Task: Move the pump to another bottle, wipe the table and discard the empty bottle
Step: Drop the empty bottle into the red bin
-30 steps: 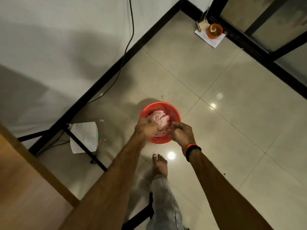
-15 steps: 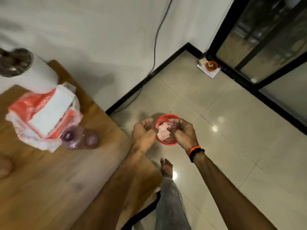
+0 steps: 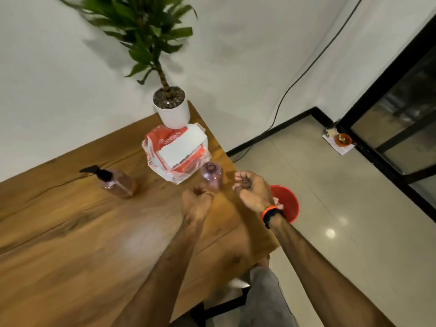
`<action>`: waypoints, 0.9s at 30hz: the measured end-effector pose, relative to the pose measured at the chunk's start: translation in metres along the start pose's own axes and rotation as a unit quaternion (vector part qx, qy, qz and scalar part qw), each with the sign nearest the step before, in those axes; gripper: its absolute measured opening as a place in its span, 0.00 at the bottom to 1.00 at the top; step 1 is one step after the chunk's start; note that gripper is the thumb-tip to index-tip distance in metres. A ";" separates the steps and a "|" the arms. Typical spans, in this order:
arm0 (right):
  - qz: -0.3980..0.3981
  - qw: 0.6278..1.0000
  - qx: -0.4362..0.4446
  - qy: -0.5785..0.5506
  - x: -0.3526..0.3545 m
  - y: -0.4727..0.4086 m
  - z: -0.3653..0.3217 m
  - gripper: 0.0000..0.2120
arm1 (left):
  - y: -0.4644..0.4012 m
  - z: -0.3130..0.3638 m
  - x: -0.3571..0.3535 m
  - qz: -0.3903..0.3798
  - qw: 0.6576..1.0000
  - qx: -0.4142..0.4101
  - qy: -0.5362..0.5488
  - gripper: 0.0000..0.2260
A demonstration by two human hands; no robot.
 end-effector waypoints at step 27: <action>0.112 0.985 -0.065 -0.117 0.122 -0.067 0.106 0.20 | -0.033 0.003 -0.228 -0.230 0.972 -0.014 -0.043 0.16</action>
Point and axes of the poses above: each hand's wrist, its own y-axis away from the middle knuckle, its own x-axis out of the back of the hand, z = x × y, the point moved 5 cm from there along -y, towards the middle knuckle, and after that the axes turned 7 degrees about y, right-handed, at the moved point
